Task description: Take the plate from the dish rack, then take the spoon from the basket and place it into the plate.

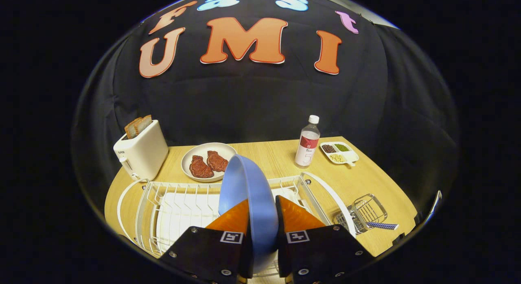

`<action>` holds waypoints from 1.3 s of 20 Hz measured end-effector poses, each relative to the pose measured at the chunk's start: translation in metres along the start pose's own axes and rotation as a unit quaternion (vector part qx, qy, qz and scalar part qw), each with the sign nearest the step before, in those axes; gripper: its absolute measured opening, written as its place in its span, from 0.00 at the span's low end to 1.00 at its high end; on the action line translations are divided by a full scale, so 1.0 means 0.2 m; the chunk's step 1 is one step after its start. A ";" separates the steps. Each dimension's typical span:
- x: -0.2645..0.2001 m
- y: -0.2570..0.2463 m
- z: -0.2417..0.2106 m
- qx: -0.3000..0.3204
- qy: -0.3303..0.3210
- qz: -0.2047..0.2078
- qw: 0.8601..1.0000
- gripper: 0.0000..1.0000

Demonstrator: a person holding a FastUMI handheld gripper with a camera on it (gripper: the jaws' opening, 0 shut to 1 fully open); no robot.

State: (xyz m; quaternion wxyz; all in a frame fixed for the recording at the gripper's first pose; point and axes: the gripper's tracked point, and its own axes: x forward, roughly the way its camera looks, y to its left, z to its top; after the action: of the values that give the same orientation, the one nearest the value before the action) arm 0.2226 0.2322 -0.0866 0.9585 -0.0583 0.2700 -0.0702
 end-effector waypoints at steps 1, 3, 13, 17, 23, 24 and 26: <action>-0.01 0.00 0.02 -0.007 -0.006 -0.004 1.000 0.24; -0.03 0.00 0.08 -0.019 -0.018 -0.014 1.000 0.24; -0.22 -0.15 0.18 0.028 -0.046 0.006 0.999 0.24; -0.42 -0.23 0.09 0.077 -0.049 0.059 0.994 0.24; -0.69 -0.47 -0.07 0.140 -0.051 0.109 0.983 0.24; -0.72 -0.52 -0.11 0.151 -0.049 0.115 0.981 0.24; -0.77 -0.60 -0.20 0.177 -0.042 0.125 0.975 0.24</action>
State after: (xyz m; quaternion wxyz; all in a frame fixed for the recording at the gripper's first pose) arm 0.0585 0.1373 -0.0237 0.9652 0.1437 0.2183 0.0065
